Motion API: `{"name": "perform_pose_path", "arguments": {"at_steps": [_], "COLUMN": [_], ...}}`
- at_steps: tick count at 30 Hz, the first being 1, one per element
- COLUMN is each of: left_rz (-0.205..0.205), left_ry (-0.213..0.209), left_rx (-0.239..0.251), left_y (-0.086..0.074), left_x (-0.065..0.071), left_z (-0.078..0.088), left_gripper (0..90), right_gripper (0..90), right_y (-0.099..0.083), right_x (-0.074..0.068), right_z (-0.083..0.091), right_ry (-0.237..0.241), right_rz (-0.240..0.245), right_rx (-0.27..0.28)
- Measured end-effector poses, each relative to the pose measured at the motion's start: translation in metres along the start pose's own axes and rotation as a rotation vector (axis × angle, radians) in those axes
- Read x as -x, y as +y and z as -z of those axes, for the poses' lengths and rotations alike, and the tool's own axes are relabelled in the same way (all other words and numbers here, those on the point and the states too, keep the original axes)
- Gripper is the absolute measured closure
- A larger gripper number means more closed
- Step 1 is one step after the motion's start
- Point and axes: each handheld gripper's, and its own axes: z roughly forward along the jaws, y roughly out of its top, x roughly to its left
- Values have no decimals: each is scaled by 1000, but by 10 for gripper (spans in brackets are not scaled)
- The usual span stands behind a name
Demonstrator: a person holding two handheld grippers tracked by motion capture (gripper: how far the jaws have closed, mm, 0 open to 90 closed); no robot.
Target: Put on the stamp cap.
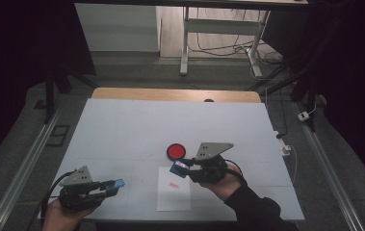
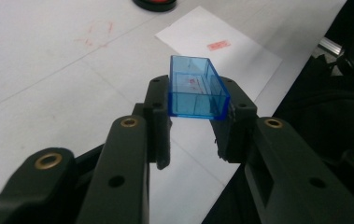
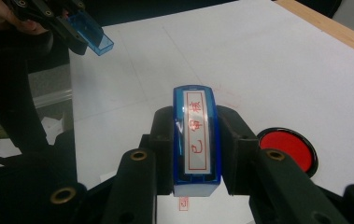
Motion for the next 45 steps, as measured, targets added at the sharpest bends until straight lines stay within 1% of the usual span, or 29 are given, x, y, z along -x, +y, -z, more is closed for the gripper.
{"name": "perform_pose_path", "arguments": {"at_steps": [2,4,10,14,16,20,24,29,32,35,38,45], "left_rz": [-7,-16,-45,-80,-106,-142,-168,-205,-220,-247,-264,-281], "left_ry": [-10,-17,-51,-71,-72,-81,-103,-132,-157,-174,-186,-224], "left_rx": [-3,-10,-16,-15,-22,-16,-8,1,8,13,11,17], "left_y": [3,7,19,25,27,30,37,45,49,54,58,65], "left_x": [1,3,7,10,10,11,13,14,15,16,18,17], "left_z": [-2,-5,-15,-22,-24,-29,-35,-43,-49,-55,-60,-69], "left_gripper": [685,685,685,685,685,685,685,685,685,685,685,685], "right_gripper": [693,693,693,693,693,693,693,693,693,693,694,693], "right_y": [1,1,3,3,4,5,6,7,8,8,8,9], "right_x": [1,1,2,2,2,3,3,3,3,4,4,5], "right_z": [2,3,5,6,7,8,9,11,12,12,13,13], "right_ry": [-3,6,10,13,12,14,17,21,19,21,25,42], "right_rz": [7,2,5,8,8,8,9,21,30,29,31,34], "right_rx": [-6,7,7,9,11,19,19,28,30,32,36,37]}}
